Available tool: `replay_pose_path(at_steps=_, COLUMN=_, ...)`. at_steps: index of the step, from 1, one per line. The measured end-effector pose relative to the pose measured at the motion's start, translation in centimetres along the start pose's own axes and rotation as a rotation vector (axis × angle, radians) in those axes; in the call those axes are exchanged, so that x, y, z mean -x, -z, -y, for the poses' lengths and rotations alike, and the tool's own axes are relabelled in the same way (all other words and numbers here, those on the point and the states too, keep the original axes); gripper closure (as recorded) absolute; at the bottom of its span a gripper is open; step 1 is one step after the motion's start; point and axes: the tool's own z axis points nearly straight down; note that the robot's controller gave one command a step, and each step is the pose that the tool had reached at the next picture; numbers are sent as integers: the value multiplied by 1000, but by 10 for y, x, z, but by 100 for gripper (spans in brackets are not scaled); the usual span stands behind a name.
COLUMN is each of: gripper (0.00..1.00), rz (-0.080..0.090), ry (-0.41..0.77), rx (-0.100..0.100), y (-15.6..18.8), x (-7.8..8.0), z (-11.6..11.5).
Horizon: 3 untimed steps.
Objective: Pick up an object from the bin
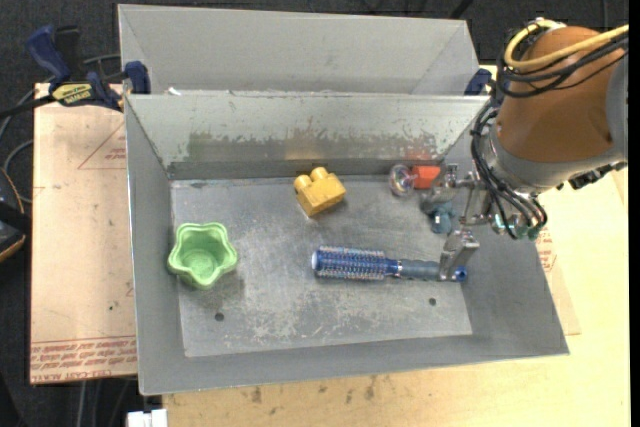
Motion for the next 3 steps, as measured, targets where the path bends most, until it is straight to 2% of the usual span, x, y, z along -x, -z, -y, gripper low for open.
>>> replay_pose_path(at_steps=1, gripper=0, rz=1, ry=-179, rx=0, y=-132, x=4, z=52)
replay_pose_path(at_steps=2, gripper=100, rz=6, ry=-176, rx=0, y=-128, x=6, z=50)
replay_pose_path(at_steps=3, gripper=100, rz=16, ry=-112, rx=-2, y=-4, x=12, z=36)
